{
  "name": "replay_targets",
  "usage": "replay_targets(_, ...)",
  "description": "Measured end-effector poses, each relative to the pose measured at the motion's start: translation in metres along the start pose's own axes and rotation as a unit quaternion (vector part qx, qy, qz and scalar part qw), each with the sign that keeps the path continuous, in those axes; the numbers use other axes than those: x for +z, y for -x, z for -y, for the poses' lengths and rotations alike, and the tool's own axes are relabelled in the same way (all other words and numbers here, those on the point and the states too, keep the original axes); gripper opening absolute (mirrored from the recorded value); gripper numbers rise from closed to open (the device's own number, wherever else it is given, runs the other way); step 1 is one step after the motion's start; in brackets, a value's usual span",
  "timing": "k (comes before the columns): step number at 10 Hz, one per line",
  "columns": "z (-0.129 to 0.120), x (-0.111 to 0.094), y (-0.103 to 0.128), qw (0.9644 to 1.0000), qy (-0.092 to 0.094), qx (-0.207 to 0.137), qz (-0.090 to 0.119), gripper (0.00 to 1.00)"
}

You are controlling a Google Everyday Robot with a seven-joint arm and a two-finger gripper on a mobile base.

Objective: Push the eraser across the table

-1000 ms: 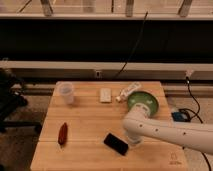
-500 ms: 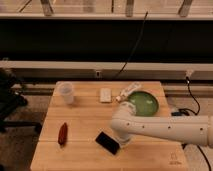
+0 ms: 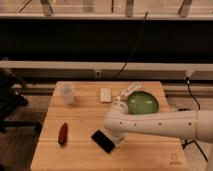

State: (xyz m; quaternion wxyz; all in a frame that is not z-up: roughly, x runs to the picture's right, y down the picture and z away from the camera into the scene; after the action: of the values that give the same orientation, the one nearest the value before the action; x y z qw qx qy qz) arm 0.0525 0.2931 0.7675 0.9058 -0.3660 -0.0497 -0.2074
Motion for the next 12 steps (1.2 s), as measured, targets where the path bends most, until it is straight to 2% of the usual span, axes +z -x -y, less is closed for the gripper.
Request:
replay_targets(4, 0.011, 0.002, 0.013, 0.9996, 0.003, -0.026, -0.013, 0.02)
replay_targets(6, 0.025, 0.002, 0.034, 0.9989, 0.004, -0.042, -0.019, 0.02)
replay_targets(12, 0.043, 0.002, 0.054, 0.9963, 0.005, -0.078, -0.037, 0.02)
